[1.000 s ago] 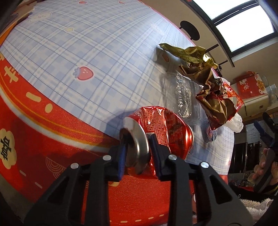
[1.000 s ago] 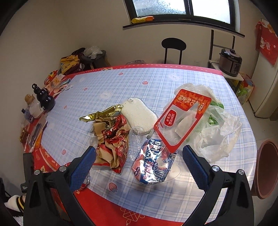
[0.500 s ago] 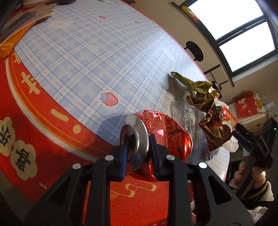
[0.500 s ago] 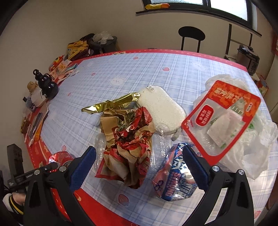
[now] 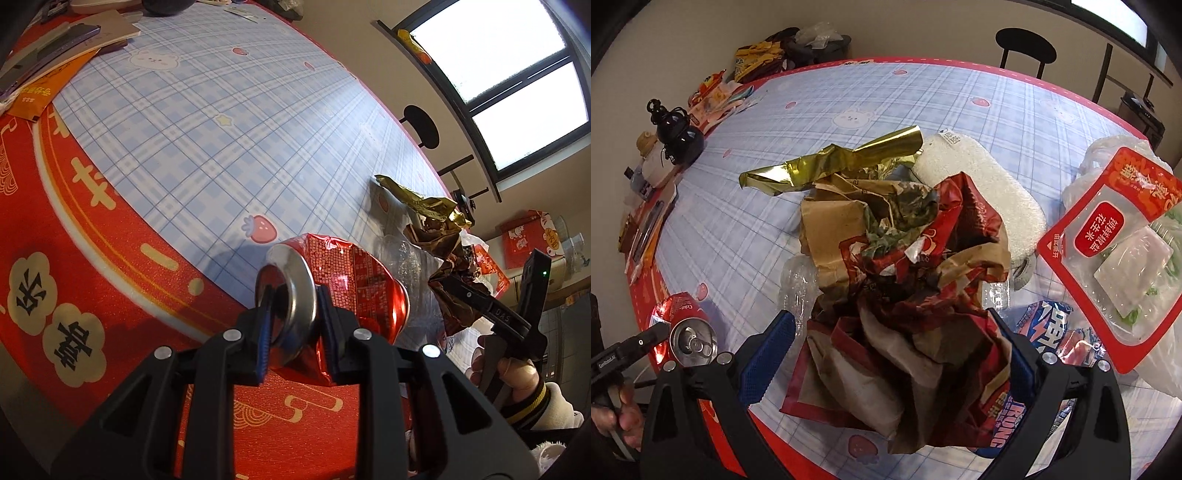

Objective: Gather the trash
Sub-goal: 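Grasp the crumpled red-and-gold wrappers with the right gripper and lift them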

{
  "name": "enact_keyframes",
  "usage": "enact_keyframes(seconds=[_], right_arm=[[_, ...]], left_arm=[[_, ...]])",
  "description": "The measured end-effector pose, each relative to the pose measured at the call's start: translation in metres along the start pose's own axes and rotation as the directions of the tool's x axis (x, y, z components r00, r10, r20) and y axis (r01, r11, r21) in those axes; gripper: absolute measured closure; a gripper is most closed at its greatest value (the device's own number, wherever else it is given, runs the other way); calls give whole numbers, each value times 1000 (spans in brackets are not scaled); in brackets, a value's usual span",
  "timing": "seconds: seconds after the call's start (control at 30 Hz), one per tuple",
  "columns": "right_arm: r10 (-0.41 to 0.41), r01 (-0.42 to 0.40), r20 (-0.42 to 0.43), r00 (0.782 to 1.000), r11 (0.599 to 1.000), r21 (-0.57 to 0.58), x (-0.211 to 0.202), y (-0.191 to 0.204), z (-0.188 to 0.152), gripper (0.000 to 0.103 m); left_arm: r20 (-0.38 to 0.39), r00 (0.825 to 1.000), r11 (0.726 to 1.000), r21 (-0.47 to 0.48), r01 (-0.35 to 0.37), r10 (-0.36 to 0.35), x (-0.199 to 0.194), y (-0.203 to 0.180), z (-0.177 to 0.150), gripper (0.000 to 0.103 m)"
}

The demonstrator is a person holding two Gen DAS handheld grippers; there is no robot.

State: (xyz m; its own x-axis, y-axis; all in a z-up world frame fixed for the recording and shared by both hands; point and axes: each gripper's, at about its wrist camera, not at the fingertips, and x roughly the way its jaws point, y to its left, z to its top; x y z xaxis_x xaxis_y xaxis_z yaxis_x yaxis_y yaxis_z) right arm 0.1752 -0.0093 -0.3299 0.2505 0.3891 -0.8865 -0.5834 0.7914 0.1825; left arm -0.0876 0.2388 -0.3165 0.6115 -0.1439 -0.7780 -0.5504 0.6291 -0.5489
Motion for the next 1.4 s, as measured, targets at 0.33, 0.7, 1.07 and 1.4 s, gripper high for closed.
enact_keyframes(seconds=[0.33,0.7,1.07,1.4], right_arm=[[-22,21,-24,999,999,-44,-1,0,-14,16],[35,-33,35,999,997,-70,-35,-1,-28,40],[3,4,64,998,994,-110,-69,-9,-42,40],[-26,35,213,977,999,-36,-118,-35,-49,41]], left_arm=[[-6,1000,1000,14,0,0,4,-8,0,77],[-4,1000,999,45,5,-5,10,-20,4,77],[-18,1000,995,96,12,-11,22,-36,8,77],[-29,999,990,141,28,-24,32,-53,12,77]])
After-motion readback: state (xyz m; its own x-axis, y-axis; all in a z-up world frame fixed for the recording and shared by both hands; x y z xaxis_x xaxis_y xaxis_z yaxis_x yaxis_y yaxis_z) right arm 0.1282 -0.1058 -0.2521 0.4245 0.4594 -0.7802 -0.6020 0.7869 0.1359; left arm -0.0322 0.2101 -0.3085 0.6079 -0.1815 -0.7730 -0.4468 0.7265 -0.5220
